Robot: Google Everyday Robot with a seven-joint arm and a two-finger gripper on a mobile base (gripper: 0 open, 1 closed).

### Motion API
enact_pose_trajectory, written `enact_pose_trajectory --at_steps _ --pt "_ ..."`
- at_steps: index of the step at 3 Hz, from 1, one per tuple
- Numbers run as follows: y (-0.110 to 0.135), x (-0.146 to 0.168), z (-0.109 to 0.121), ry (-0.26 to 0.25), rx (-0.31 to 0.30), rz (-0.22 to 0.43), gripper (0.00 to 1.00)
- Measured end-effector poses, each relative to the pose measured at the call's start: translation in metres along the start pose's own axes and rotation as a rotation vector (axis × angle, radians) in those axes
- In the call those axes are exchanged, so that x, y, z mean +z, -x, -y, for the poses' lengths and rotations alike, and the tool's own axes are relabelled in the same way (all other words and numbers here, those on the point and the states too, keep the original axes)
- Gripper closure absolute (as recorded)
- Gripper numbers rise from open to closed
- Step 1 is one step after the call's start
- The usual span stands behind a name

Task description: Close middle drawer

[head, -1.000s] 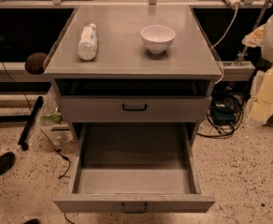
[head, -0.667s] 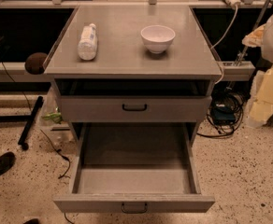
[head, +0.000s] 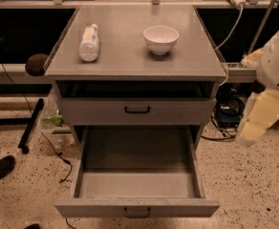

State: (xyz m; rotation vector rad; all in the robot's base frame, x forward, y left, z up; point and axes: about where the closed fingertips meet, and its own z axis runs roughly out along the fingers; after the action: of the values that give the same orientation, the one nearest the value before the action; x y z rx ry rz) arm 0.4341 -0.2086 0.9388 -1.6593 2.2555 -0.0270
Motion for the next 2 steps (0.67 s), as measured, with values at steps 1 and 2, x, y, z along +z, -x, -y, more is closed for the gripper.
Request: enact_pose_trajectory --at_steps 1,2 --pt "-0.006 0.049 -0.024 0.004 0.096 0.03 0.0" --pt "-0.018 0.113 -0.052 0.018 0.219 0.041 0.0"
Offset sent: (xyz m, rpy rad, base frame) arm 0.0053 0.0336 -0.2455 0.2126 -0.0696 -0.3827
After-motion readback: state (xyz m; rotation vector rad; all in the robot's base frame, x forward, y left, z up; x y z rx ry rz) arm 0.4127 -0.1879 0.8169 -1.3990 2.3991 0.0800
